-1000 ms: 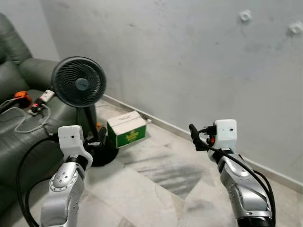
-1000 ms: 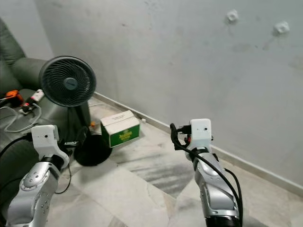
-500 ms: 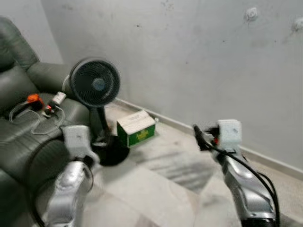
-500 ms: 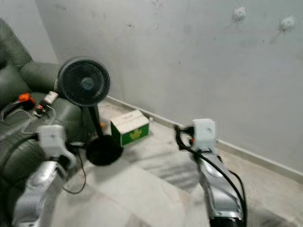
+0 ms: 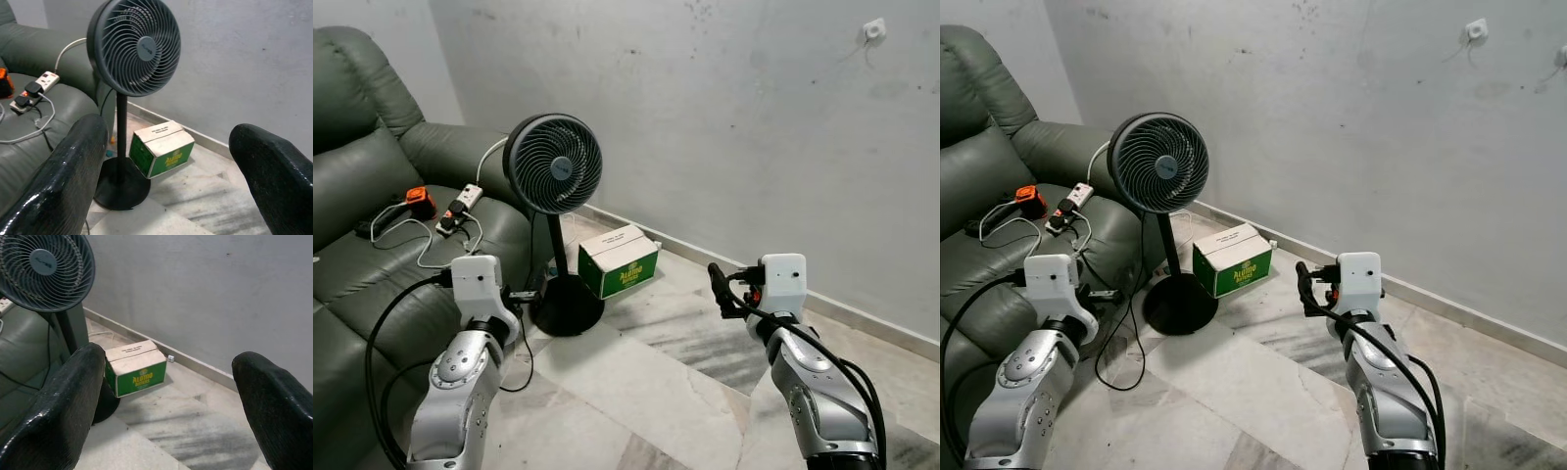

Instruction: Hang keys on a hook

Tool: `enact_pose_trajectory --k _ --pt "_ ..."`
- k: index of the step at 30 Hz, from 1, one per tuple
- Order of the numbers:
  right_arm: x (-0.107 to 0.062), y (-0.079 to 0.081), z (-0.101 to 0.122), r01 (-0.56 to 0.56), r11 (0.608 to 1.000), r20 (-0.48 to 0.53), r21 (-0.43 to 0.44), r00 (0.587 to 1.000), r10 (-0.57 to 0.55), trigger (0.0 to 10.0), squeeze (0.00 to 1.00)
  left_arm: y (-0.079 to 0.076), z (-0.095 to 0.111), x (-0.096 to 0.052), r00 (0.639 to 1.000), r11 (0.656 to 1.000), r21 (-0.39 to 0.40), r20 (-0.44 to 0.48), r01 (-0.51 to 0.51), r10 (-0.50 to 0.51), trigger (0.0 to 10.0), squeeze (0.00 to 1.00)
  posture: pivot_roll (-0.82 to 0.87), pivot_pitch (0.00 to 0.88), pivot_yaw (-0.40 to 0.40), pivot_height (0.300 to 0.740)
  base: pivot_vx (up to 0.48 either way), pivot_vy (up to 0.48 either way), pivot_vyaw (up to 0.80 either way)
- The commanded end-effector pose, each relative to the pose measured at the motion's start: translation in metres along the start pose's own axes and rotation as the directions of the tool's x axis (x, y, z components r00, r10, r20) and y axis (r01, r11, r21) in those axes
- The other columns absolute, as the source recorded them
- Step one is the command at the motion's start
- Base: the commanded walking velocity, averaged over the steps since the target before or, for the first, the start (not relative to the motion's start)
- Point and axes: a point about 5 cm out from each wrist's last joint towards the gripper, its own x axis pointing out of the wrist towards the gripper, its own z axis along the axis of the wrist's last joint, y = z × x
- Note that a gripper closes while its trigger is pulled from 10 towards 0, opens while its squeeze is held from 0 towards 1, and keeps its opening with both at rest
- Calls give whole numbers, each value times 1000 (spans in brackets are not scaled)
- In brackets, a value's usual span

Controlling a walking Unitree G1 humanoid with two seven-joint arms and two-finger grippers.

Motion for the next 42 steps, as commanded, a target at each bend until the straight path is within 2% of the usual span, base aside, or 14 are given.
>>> enact_pose_trajectory --k 1,7,16,25,37,42 --pt "1 -1 4 -1 1000 6 -10 1000 1 10000 0 -3 8 2 1000 1000 12 29 9 -9 10000 0 3 0 -6 740 0 0 0" --pt "2 -1 5 6 1000 1 -19 1000 -6 10000 0 -4 10 3 999 1000 -6 29 23 -23 10000 0 0 0 -4 740 0 0 -789" --pt "1 1 12 23 999 28 -29 999 -22 10000 0 -4 10 4 999 999 33 20 36 -36 10000 0 -2 0 0 740 0 0 -800" --pt "11 1 33 56 998 102 -19 993 -54 10000 0 -9 17 10 994 994 -20 21 104 -104 10000 0 -3 0 6 740 0 0 -800" --pt "10 -2 34 96 995 118 -14 989 -93 10000 0 -11 13 8 993 992 -41 3 121 -121 10000 0 -4 0 12 740 0 0 -800" --pt "9 1 34 74 997 99 2 992 -74 10000 0 -15 12 6 988 986 -56 -3 156 -156 10000 0 -4 0 12 740 55 0 0"
